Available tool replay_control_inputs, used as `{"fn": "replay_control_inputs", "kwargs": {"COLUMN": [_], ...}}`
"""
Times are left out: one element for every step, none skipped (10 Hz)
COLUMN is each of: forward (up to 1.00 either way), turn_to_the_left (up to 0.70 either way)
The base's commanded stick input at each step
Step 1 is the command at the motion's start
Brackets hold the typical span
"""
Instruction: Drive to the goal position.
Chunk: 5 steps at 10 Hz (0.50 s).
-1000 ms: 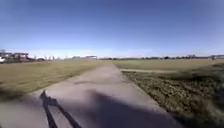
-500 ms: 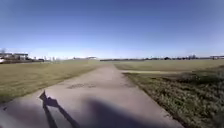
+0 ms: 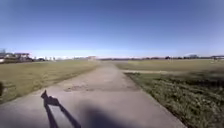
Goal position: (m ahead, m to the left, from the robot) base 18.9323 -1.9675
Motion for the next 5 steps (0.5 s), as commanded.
{"fn": "replay_control_inputs", "kwargs": {"forward": [0.7,0.7,0.7,0.7,0.7], "turn_to_the_left": [0.0,0.0,0.0,0.0,0.0]}}
